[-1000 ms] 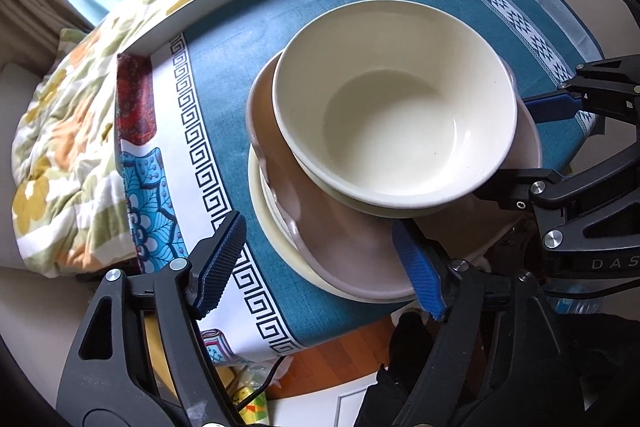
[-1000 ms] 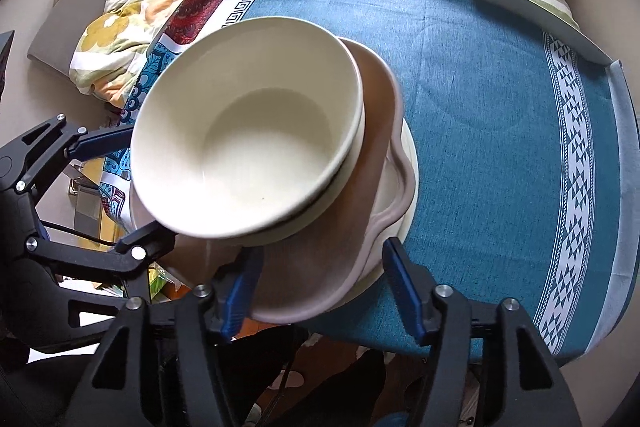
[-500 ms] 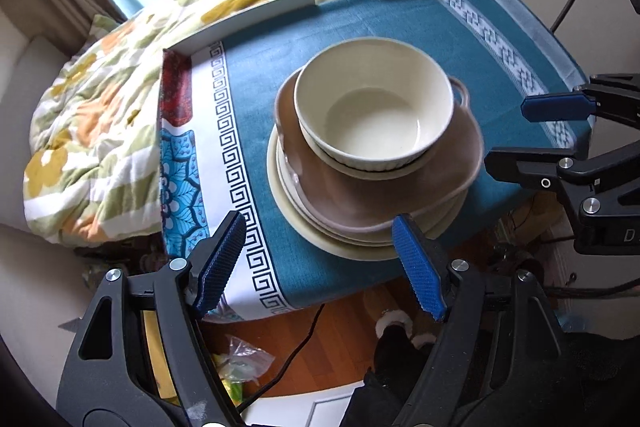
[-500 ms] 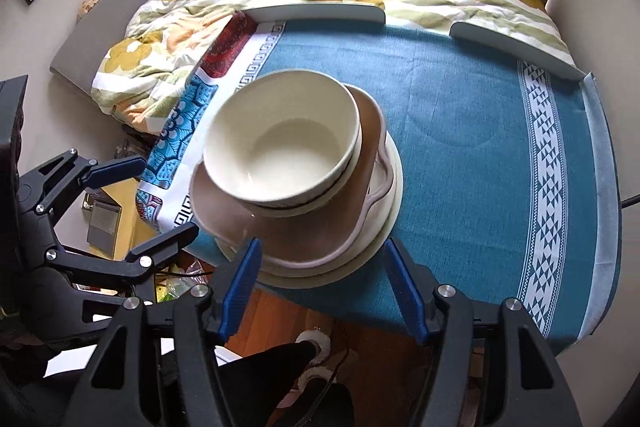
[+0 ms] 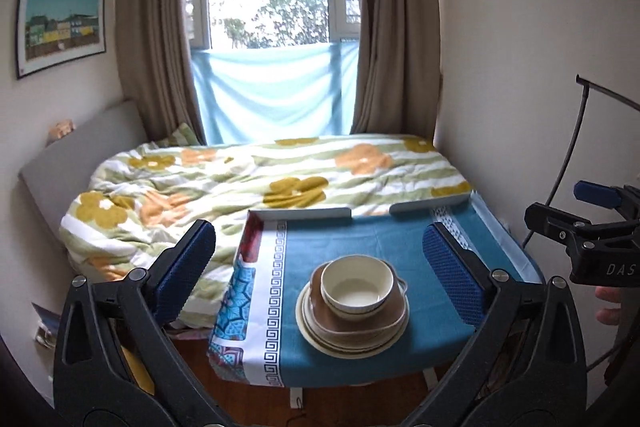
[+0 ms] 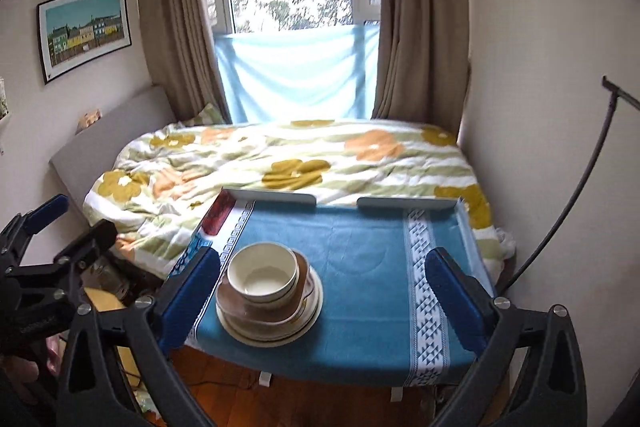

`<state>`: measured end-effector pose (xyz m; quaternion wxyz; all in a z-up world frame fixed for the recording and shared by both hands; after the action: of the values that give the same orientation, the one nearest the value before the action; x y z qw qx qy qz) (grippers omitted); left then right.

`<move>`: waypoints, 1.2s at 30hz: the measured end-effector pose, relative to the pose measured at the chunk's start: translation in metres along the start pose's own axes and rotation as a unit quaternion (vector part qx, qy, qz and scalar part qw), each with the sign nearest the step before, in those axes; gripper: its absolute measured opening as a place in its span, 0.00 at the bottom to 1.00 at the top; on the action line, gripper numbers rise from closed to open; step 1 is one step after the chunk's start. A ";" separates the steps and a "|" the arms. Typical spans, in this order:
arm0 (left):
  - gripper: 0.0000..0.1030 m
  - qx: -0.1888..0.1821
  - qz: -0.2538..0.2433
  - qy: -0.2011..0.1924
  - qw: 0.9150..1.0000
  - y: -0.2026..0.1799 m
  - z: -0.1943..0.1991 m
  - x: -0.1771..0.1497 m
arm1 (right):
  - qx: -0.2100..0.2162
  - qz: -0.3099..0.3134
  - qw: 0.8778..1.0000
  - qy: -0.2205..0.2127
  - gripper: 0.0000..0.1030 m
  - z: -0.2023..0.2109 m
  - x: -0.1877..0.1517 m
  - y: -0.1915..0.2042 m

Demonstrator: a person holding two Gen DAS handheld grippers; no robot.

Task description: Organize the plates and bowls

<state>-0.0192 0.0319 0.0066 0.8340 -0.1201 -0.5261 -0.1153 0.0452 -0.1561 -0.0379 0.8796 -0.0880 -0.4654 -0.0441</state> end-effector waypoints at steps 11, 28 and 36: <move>1.00 0.017 -0.001 -0.034 0.999 -0.011 0.034 -0.002 | -0.045 -0.018 0.998 -0.044 0.99 0.030 -0.006 -0.020; 1.00 0.024 -0.005 -0.037 0.999 -0.009 0.043 -0.002 | -0.050 -0.028 0.996 -0.063 0.99 0.045 -0.004 -0.019; 1.00 0.026 -0.003 -0.039 0.999 -0.006 0.043 -0.001 | -0.050 -0.029 0.996 -0.068 0.99 0.047 0.002 -0.016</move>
<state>-0.0579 0.0402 0.0246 0.8156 -0.1014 -0.5610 -0.0990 0.0056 -0.1629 -0.0084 0.8388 -0.1212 -0.5237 -0.0863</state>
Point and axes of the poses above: each gripper's, at about its wrist camera, not at the fingertips, and z roughly against the way its jaws point, y to its left, x to its top, the point moved 7 cm from there along -z, roughly the way its jaws point, and after that the axes turned 15 degrees about -x, right-handed, at the moved point
